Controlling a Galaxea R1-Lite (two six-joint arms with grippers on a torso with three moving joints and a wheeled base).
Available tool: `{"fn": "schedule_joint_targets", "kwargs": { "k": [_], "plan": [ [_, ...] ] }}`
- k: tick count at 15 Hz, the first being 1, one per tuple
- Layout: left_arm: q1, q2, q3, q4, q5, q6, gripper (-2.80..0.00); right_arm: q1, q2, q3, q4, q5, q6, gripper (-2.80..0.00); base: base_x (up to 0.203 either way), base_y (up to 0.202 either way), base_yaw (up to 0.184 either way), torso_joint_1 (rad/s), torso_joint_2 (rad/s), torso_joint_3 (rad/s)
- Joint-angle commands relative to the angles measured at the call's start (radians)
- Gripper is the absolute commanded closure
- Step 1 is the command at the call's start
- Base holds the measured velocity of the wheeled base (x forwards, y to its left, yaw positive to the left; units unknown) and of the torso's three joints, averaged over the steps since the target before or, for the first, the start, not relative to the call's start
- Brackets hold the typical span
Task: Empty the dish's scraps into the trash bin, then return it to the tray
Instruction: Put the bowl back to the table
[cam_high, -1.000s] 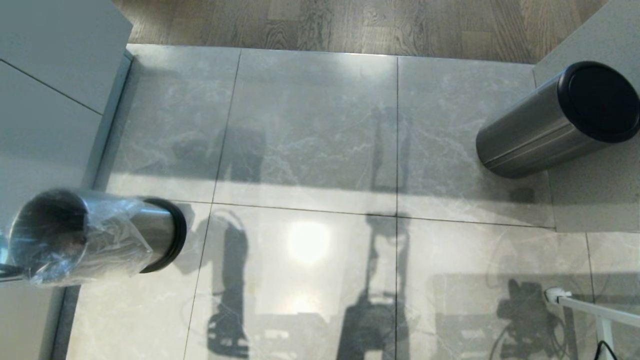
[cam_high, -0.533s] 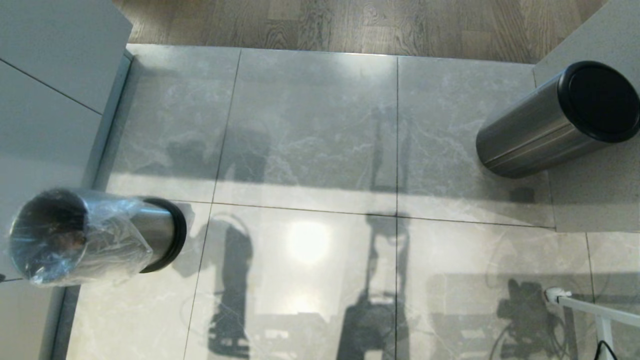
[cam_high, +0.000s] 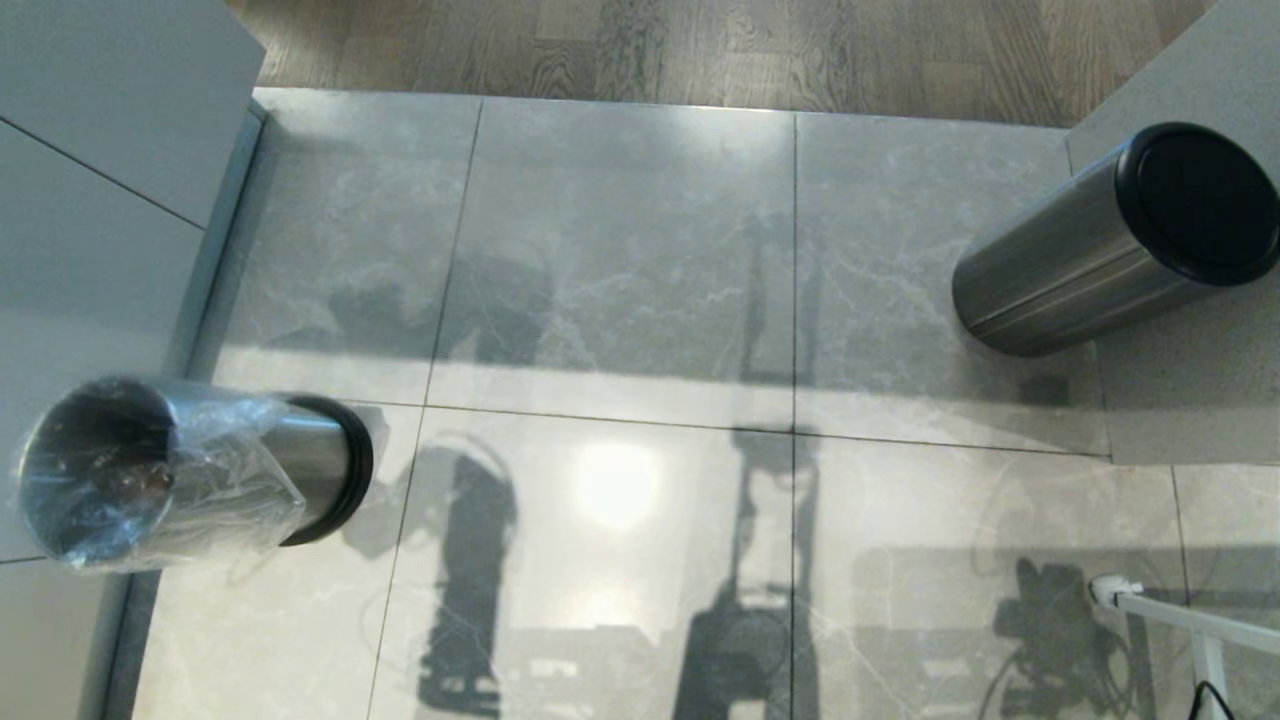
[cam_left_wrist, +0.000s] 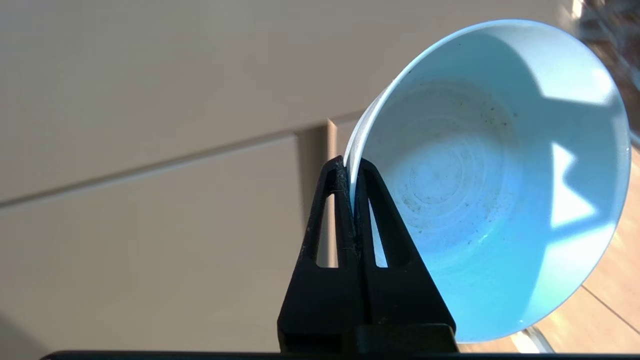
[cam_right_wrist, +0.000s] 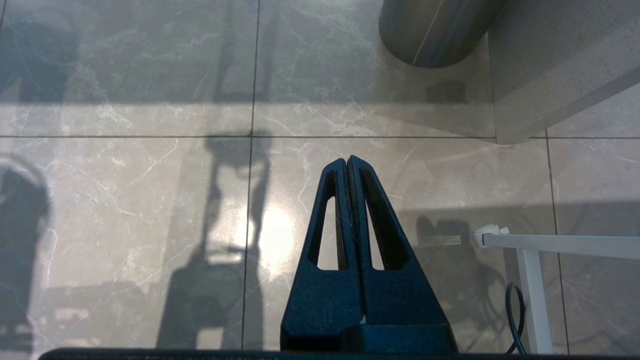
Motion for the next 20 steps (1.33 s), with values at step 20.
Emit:
{"fn": "schedule_joint_targets", "kwargs": {
  "k": [20],
  "plan": [
    [0.214, -0.401, 0.062, 0.727, -0.716, -0.079, 0.0, 0.0, 0.0, 0.0, -0.001, 0.0, 0.0, 0.0, 0.0, 0.0, 0.0, 0.0, 0.0, 0.0]
  ]
}}
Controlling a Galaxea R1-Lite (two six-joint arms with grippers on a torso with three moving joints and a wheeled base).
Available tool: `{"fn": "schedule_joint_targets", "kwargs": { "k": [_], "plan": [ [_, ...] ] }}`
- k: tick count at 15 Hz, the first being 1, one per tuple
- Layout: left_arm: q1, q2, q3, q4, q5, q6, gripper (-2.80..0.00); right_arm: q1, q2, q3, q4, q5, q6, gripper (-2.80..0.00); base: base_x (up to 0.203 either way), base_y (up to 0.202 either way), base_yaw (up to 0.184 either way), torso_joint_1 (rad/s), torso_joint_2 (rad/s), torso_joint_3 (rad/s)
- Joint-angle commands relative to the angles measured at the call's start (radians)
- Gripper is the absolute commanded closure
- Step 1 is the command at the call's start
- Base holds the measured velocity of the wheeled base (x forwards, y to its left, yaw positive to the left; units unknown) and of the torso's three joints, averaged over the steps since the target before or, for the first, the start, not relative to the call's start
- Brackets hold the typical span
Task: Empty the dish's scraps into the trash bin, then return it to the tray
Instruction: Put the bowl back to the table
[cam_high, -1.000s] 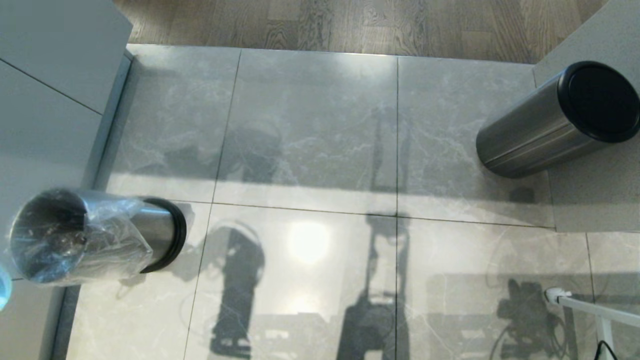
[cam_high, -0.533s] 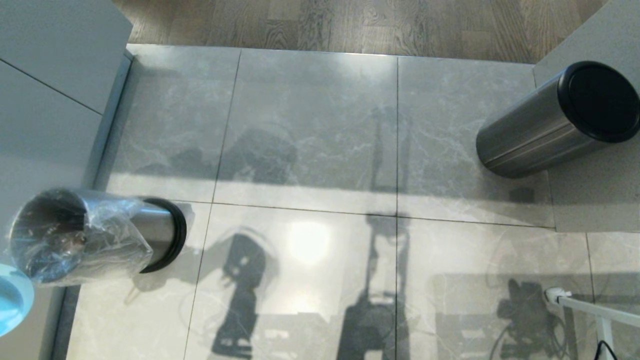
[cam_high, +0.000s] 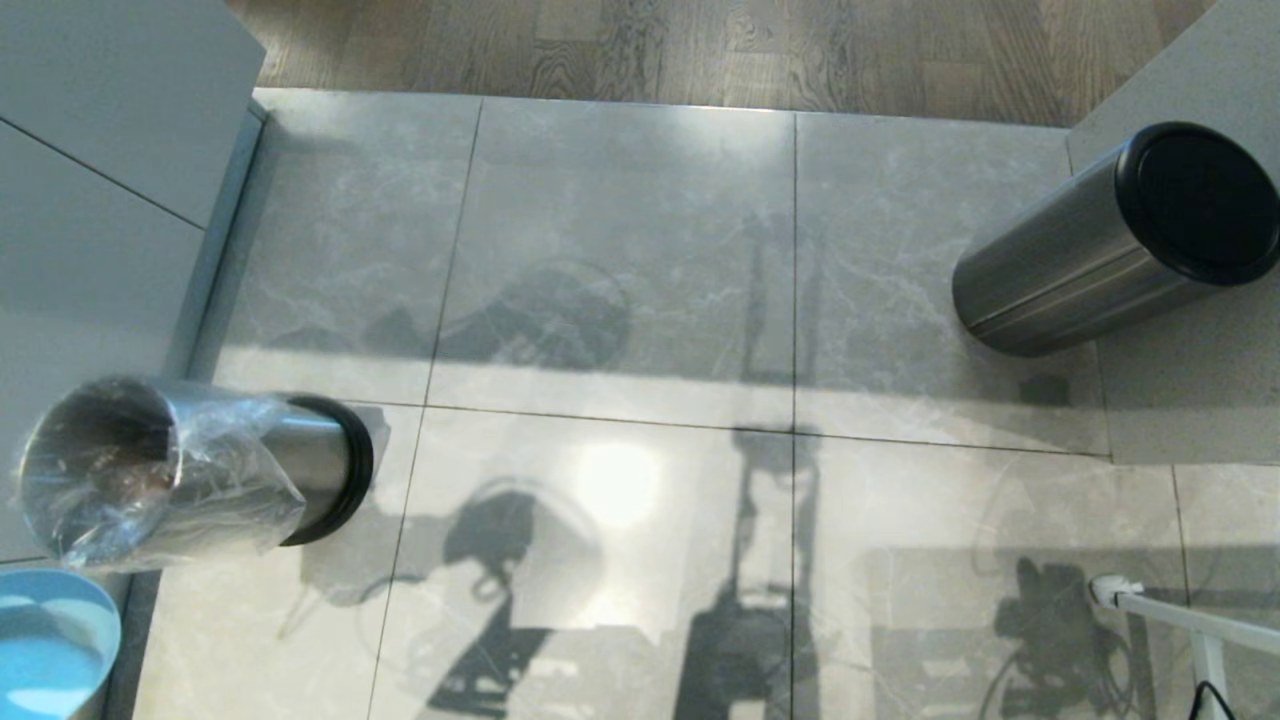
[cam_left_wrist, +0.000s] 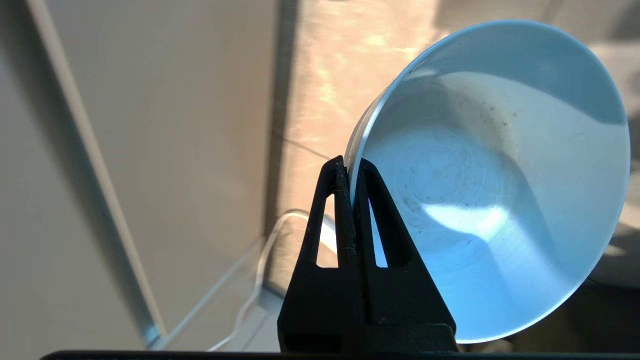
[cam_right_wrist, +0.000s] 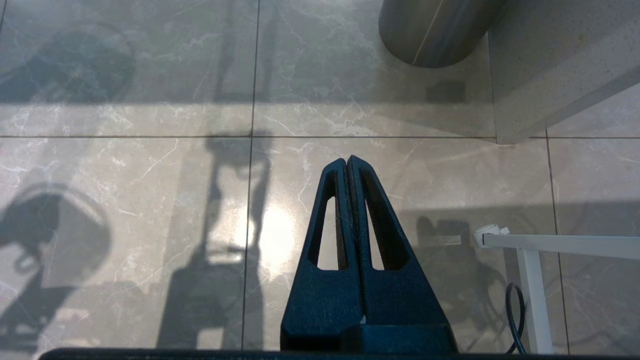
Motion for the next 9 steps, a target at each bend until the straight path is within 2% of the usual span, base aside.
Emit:
{"fn": "schedule_joint_targets", "kwargs": {
  "k": [1, 3, 5, 9],
  "plan": [
    [0.0, -0.034, 0.003, 0.033, -0.047, 0.003, 0.0, 0.0, 0.0, 0.0, 0.0, -0.001, 0.0, 0.0, 0.0, 0.0, 0.0, 0.0, 0.0, 0.0],
    [-0.016, -0.055, 0.005, 0.088, -0.097, 0.002, 0.0, 0.0, 0.0, 0.0, -0.002, 0.001, 0.0, 0.0, 0.0, 0.0, 0.0, 0.0, 0.0, 0.0],
    [-0.069, -0.074, 0.01, 0.12, -0.115, -0.042, 0.0, 0.0, 0.0, 0.0, -0.002, 0.0, 0.0, 0.0, 0.0, 0.0, 0.0, 0.0, 0.0, 0.0],
    [-0.274, -0.13, 0.057, 0.125, -0.117, -0.264, 0.0, 0.0, 0.0, 0.0, -0.002, 0.001, 0.0, 0.0, 0.0, 0.0, 0.0, 0.0, 0.0, 0.0]
  ]
}}
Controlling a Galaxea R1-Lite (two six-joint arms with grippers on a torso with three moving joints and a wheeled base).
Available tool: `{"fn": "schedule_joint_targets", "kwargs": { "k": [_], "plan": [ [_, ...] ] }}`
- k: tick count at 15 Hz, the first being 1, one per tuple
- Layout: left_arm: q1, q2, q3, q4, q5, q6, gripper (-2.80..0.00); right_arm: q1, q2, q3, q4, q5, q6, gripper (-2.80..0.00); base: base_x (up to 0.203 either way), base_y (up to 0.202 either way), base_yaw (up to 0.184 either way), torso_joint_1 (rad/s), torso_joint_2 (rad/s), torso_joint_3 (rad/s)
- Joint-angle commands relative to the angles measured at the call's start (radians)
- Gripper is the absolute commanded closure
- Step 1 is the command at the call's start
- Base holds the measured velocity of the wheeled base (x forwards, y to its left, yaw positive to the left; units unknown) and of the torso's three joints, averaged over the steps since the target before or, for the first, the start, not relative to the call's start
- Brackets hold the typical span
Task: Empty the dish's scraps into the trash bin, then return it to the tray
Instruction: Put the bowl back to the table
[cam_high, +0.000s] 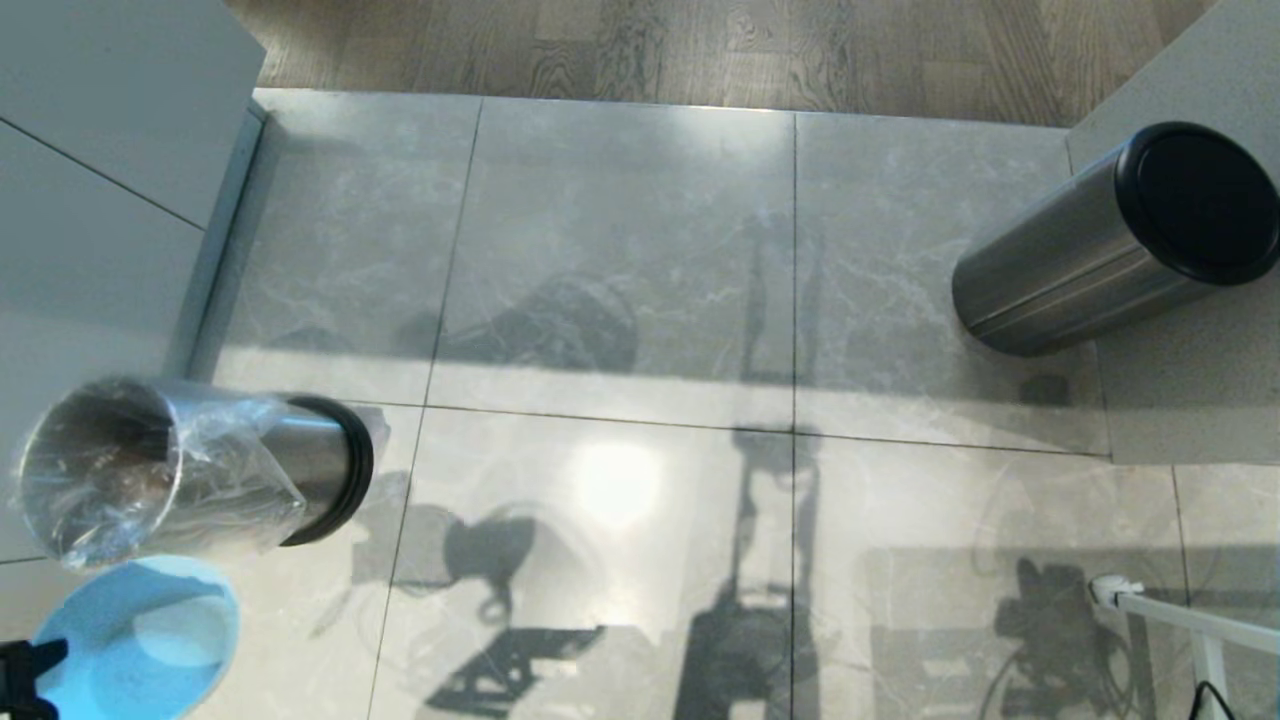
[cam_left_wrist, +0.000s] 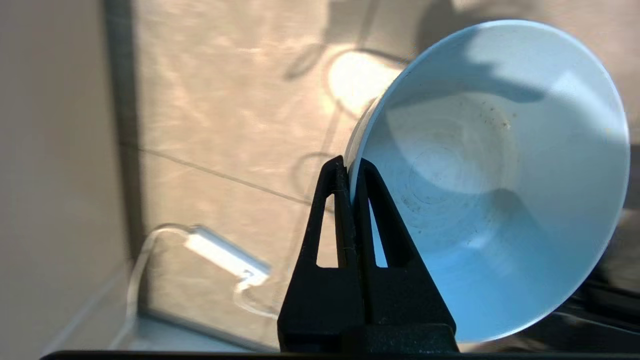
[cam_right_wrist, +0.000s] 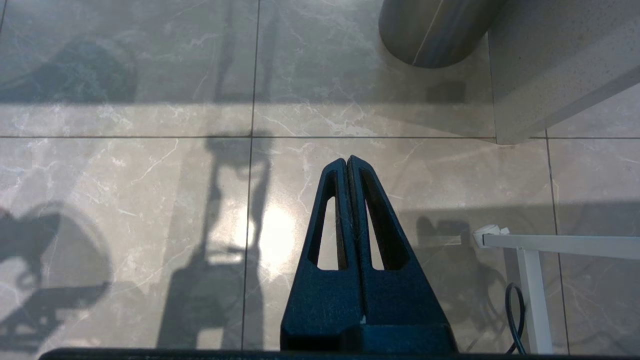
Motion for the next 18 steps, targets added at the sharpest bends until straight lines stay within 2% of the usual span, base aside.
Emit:
{"fn": "schedule_joint_targets", "kwargs": {
  "k": [1, 6, 9, 11, 14, 16, 18],
  "plan": [
    [-0.099, -0.038, 0.02, 0.0, -0.001, -0.069, 0.0, 0.0, 0.0, 0.0, 0.0, 0.0, 0.0, 0.0, 0.0, 0.0, 0.0, 0.0, 0.0, 0.0],
    [-0.383, -0.108, 0.021, -0.002, 0.002, -0.307, 0.0, 0.0, 0.0, 0.0, -0.001, 0.0, 0.0, 0.0, 0.0, 0.0, 0.0, 0.0, 0.0, 0.0],
    [-0.455, -0.184, 0.01, -0.013, -0.003, -0.45, 0.0, 0.0, 0.0, 0.0, -0.001, -0.001, 0.0, 0.0, 0.0, 0.0, 0.0, 0.0, 0.0, 0.0],
    [-0.465, -0.183, 0.01, -0.074, -0.017, -0.474, 0.0, 0.0, 0.0, 0.0, -0.001, 0.001, 0.0, 0.0, 0.0, 0.0, 0.0, 0.0, 0.0, 0.0],
    [-0.584, -0.182, 0.016, -0.158, -0.012, -0.588, 0.0, 0.0, 0.0, 0.0, 0.0, 0.001, 0.0, 0.0, 0.0, 0.0, 0.0, 0.0, 0.0, 0.0],
    [-0.666, -0.202, 0.034, -0.192, 0.016, -0.627, 0.0, 0.0, 0.0, 0.0, 0.0, 0.001, 0.0, 0.0, 0.0, 0.0, 0.0, 0.0, 0.0, 0.0],
    [-0.71, -0.241, 0.063, -0.196, 0.059, -0.638, 0.0, 0.0, 0.0, 0.0, -0.001, 0.001, 0.0, 0.0, 0.0, 0.0, 0.0, 0.0, 0.0, 0.0]
  ]
}}
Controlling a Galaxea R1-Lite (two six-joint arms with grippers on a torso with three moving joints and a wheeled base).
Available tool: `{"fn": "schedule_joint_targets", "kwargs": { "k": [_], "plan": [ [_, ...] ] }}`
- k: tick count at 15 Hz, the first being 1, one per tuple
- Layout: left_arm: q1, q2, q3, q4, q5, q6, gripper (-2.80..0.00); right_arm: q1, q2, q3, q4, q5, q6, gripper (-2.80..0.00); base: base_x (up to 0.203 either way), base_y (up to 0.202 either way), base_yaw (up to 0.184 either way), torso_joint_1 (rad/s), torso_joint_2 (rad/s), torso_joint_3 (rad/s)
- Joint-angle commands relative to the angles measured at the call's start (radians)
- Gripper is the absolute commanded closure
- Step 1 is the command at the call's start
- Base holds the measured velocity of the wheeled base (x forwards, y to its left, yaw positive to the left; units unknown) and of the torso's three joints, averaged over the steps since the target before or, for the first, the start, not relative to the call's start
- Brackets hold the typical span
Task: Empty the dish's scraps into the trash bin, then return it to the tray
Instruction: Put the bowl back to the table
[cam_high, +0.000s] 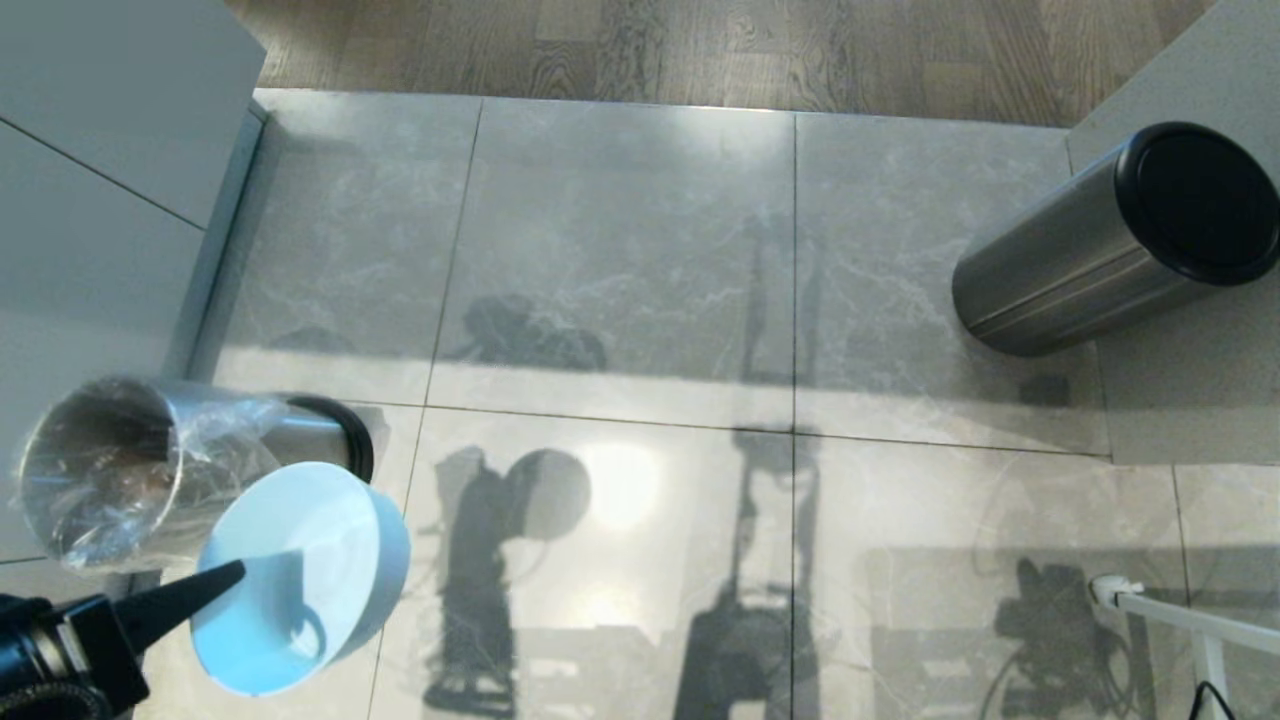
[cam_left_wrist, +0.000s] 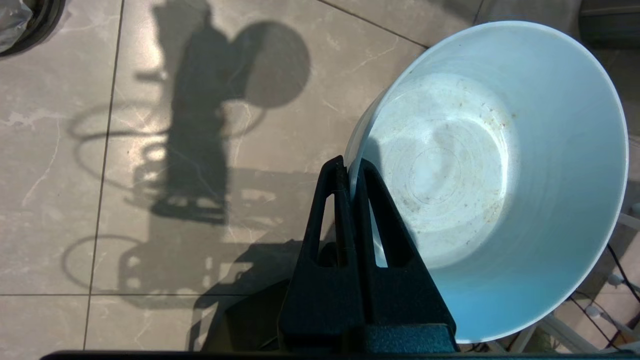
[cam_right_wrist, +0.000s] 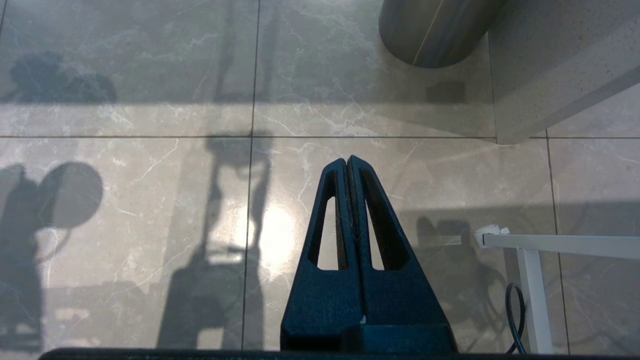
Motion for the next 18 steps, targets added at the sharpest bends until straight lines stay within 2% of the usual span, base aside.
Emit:
{"fn": "schedule_joint_targets", "kwargs": {
  "k": [1, 7, 11, 15, 18],
  "plan": [
    [-0.023, -0.041, 0.019, -0.001, 0.004, -0.003, 0.0, 0.0, 0.0, 0.0, 0.0, 0.0, 0.0, 0.0, 0.0, 0.0, 0.0, 0.0, 0.0, 0.0],
    [-0.02, -0.118, 0.058, 0.004, 0.008, 0.012, 0.0, 0.0, 0.0, 0.0, -0.002, 0.0, 0.0, 0.0, 0.0, 0.0, 0.0, 0.0, 0.0, 0.0],
    [-0.017, -0.116, 0.058, 0.012, 0.021, 0.075, 0.0, 0.0, 0.0, 0.0, -0.001, -0.001, 0.0, 0.0, 0.0, 0.0, 0.0, 0.0, 0.0, 0.0],
    [-0.018, -0.12, 0.054, 0.096, 0.023, 0.173, 0.0, 0.0, 0.0, 0.0, -0.002, -0.002, 0.0, 0.0, 0.0, 0.0, 0.0, 0.0, 0.0, 0.0],
    [-0.018, -0.12, 0.055, 0.095, 0.025, 0.179, 0.0, 0.0, 0.0, 0.0, 0.0, 0.0, 0.0, 0.0, 0.0, 0.0, 0.0, 0.0, 0.0, 0.0]
  ]
}}
